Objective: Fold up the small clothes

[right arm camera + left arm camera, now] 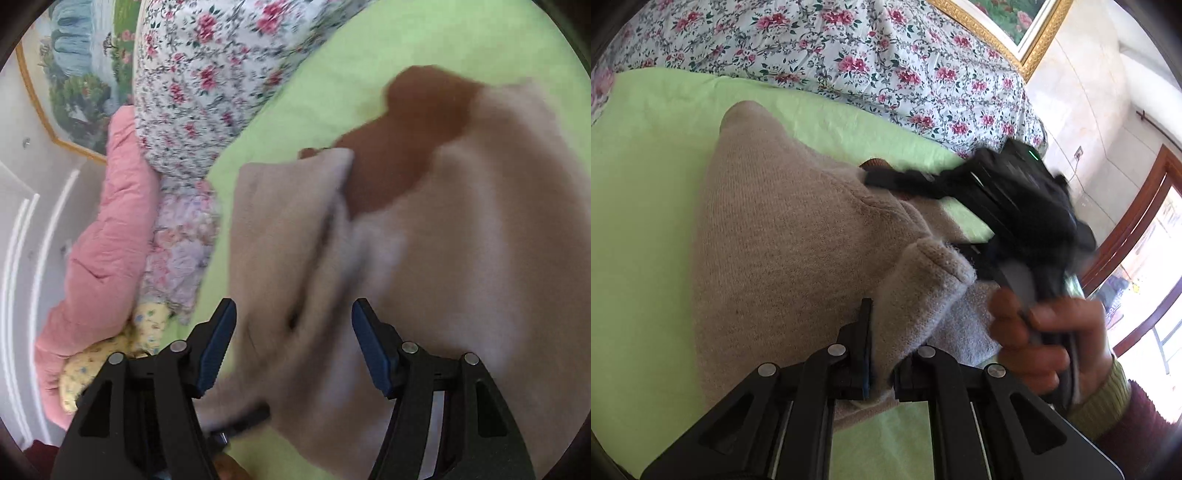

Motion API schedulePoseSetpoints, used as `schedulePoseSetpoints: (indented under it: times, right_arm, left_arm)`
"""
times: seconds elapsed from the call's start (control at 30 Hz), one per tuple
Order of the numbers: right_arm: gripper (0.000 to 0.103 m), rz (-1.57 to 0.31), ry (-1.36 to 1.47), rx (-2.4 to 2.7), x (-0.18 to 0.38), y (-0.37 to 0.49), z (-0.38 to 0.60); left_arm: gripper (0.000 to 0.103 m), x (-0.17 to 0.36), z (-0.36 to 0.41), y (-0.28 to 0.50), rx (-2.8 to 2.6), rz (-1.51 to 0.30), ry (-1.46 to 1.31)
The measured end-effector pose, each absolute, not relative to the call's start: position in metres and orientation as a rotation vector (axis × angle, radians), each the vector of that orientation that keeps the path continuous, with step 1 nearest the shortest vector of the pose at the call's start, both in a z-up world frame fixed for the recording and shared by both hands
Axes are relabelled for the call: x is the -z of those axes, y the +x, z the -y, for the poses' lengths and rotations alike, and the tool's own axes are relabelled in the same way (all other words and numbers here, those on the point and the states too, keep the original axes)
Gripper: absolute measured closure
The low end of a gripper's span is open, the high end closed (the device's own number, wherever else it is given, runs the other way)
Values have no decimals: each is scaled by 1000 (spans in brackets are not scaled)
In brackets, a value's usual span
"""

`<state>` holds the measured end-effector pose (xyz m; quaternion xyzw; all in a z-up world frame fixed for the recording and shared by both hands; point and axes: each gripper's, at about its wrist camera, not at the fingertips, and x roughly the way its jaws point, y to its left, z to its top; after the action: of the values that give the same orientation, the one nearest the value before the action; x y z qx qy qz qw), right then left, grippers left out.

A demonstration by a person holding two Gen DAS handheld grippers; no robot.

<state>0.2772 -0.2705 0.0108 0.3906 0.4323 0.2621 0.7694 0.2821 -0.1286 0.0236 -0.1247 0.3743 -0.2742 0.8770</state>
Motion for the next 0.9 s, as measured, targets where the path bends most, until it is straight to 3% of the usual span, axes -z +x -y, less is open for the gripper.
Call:
schedulePoseSetpoints:
  times: [0.03,0.1,0.17,0.43,0.67,0.9]
  right_arm:
    - [38,-935,857,-583,-10,287,266]
    - [51,-941,852,-565,-10,308,261]
    - [87,-958,848,-543,-14,322,262]
    - [88,-784,654,-447,-95,282,315]
    - [88,-905,579,-229,-43,261,368]
    - [88,-891,560,-218,-26,259,370]
  left_arm:
    - [97,-24,131,282,568,-782,-250]
    - [97,-26,122,274,560,-778,-239]
    - [97,-31,121,270,554,-769,-230]
    - [96,-67,182,276,696,-730,-221]
    - [96,-14,236,281,724,-871,-194]
    - [95,0,239,280,703,-889,-191]
